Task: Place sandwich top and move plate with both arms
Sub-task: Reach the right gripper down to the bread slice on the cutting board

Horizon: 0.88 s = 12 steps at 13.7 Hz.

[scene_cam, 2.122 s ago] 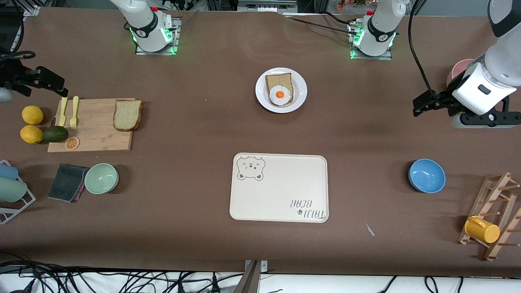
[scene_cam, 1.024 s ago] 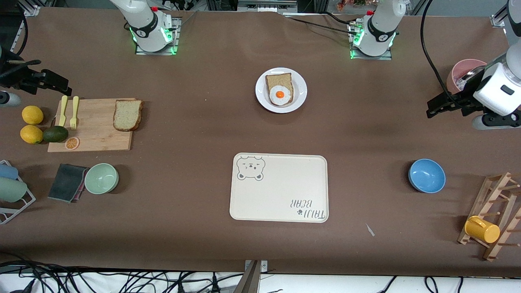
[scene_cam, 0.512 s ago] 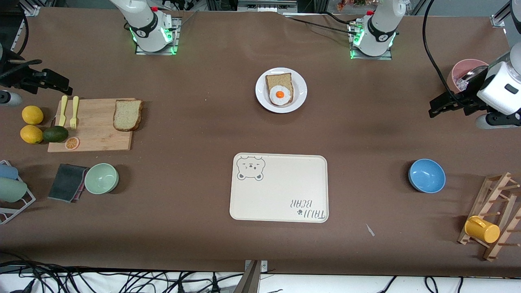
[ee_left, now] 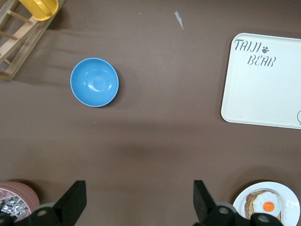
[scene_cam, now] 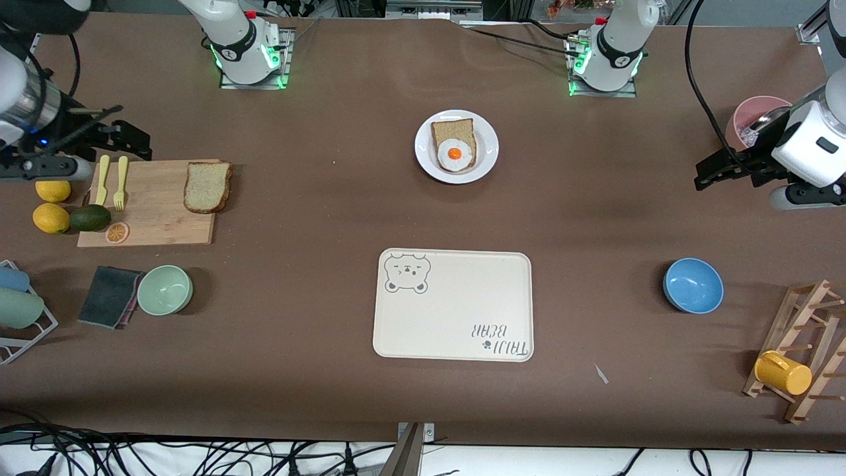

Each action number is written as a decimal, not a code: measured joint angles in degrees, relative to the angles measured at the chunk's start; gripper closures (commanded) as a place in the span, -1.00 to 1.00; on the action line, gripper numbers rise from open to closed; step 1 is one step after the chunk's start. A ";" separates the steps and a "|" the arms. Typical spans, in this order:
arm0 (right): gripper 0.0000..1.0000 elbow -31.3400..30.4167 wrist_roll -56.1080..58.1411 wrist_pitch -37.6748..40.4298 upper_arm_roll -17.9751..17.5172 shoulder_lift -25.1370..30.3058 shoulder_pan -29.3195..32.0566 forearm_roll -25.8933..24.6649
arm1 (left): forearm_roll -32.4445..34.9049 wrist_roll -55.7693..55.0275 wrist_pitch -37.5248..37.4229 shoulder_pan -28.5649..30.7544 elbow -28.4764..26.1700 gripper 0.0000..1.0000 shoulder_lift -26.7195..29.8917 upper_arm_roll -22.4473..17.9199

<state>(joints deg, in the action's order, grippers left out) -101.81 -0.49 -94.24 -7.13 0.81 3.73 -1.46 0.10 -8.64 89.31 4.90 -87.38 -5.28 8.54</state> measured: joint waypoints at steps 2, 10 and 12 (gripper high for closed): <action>-1.00 -5.07 -0.42 -3.93 -1.50 -0.27 0.03 -2.28 | 0.00 0.00 -0.02 -0.01 -0.02 -1.00 -0.10 0.04; -1.00 -26.41 -22.71 -22.20 -12.56 -1.18 -0.17 -21.24 | 0.00 0.00 -0.22 -0.01 -0.94 -1.00 -1.60 -0.03; -1.00 -29.54 -26.78 -23.72 -13.53 -1.63 -0.18 -24.10 | 0.01 0.00 -0.19 0.07 -0.97 -1.00 -2.59 -0.19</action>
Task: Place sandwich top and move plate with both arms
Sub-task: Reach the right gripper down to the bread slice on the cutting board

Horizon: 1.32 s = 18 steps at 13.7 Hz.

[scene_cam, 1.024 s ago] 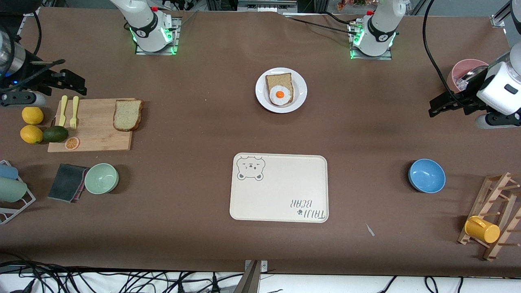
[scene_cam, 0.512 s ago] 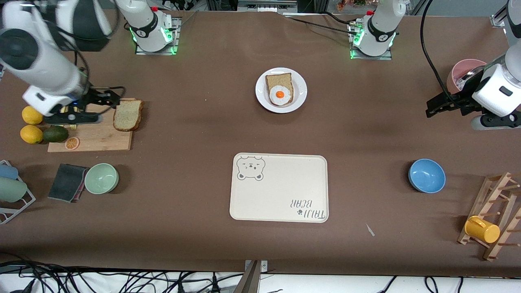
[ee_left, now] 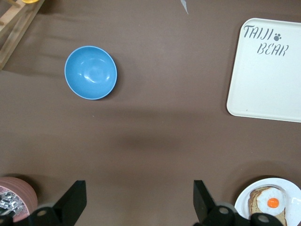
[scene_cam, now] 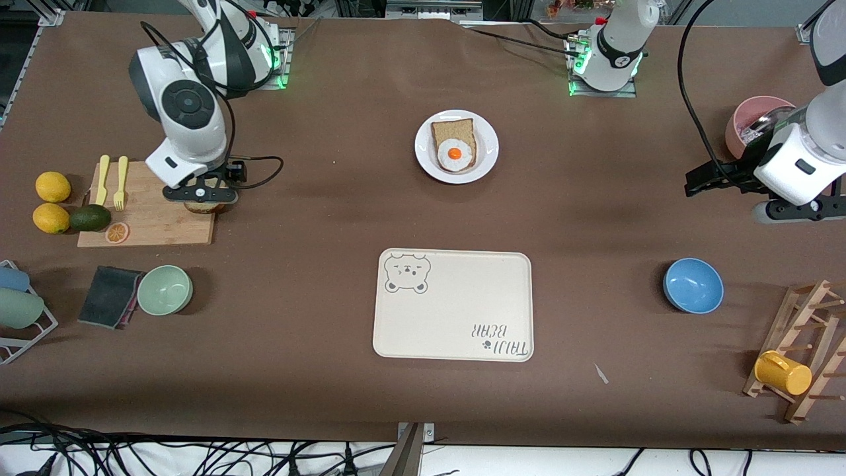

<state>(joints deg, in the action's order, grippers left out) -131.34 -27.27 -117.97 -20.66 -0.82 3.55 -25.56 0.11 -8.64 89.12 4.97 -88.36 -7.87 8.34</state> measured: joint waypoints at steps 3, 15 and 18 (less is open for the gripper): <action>-1.00 -3.50 -4.97 -0.44 -0.33 -2.85 0.04 -6.47 | 0.00 0.00 0.08 0.01 0.00 -1.00 -0.94 0.08; -0.84 -6.88 -8.69 -0.54 1.27 -13.74 0.30 -16.45 | 0.01 0.00 0.34 0.01 0.00 -1.00 -1.24 0.07; -0.84 -6.87 -8.97 -0.58 1.43 -15.09 0.35 -17.98 | 0.01 0.00 0.35 0.01 0.00 -1.00 -1.44 0.07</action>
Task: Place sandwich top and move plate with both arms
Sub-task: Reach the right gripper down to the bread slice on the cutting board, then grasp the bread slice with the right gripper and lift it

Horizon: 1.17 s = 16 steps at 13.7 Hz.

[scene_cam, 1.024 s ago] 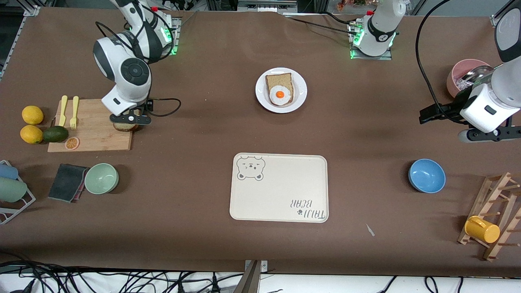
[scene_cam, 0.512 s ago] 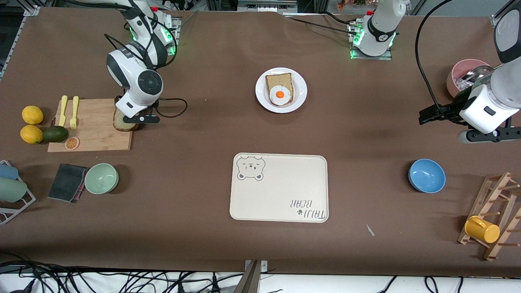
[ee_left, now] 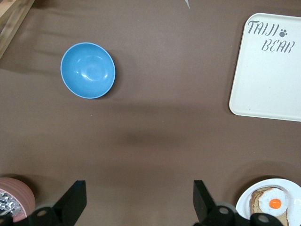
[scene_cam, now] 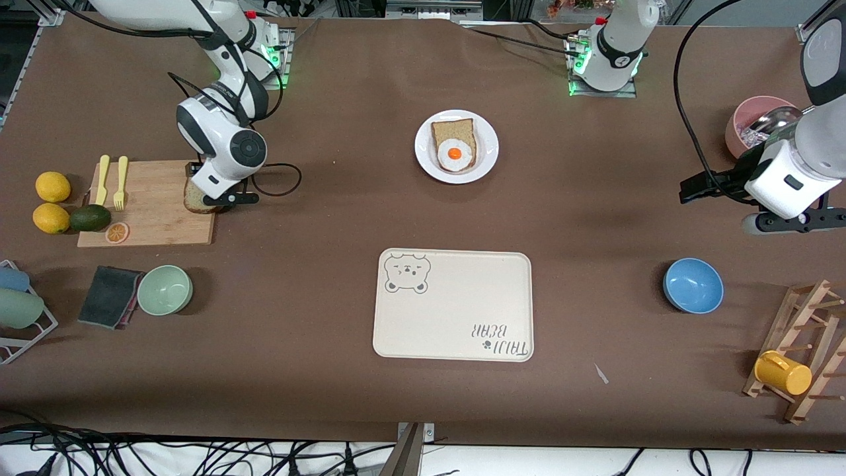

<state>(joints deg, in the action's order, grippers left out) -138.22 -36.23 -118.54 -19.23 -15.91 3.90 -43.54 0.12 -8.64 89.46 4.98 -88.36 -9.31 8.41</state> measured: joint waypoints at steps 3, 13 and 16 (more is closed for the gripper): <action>-0.84 0.05 -1.33 -0.17 0.30 -1.03 0.01 -1.12 | 0.00 0.00 0.00 0.00 0.00 -1.00 -0.19 0.00; -0.58 0.12 -2.71 -3.10 2.53 -1.67 0.07 -1.18 | 0.00 0.00 0.01 0.00 0.00 -1.00 -0.28 0.00; -0.55 0.12 -3.14 -3.19 2.53 -2.03 0.07 -1.18 | 0.00 0.00 0.01 0.00 0.00 -1.00 -0.28 0.00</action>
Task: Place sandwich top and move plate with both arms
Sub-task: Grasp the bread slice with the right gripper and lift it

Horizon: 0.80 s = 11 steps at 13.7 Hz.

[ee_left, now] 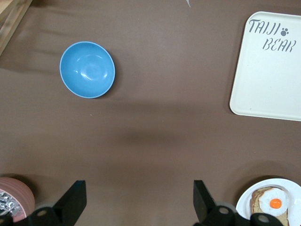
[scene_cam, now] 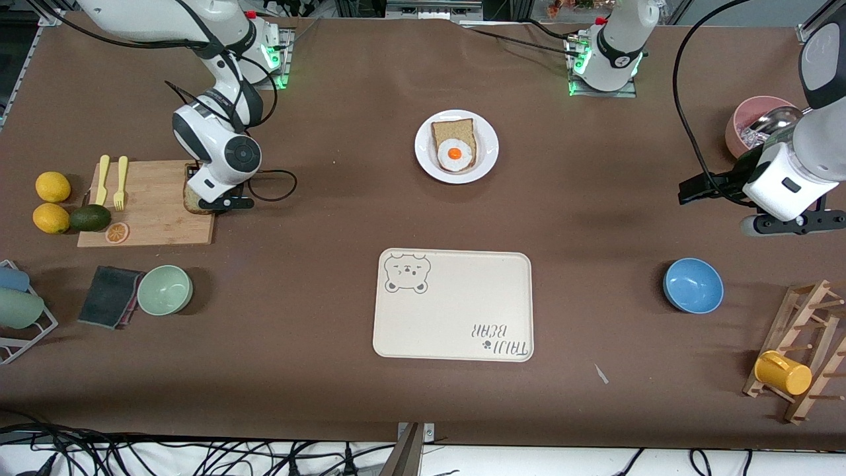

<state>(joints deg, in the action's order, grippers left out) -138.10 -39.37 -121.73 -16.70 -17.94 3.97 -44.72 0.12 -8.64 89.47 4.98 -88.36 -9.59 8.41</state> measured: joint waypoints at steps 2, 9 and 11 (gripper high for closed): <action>-0.55 0.00 -0.33 -0.27 0.01 -0.54 0.00 0.00 | 0.00 0.00 0.00 0.00 0.00 -1.00 0.00 0.00; 0.02 0.01 -0.58 -0.97 0.07 -0.77 0.00 0.00 | 0.00 0.00 0.00 0.03 0.00 -1.00 0.00 -0.02; 0.51 0.03 -0.59 -0.98 0.25 -0.77 0.00 0.00 | 0.00 0.00 0.00 0.10 0.00 -1.00 0.00 -0.07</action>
<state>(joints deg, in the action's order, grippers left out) -138.07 -39.96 -122.71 -16.46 -18.71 3.97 -44.71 0.12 -8.64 89.47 5.08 -88.36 -9.59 8.34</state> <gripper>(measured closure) 0.480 0.000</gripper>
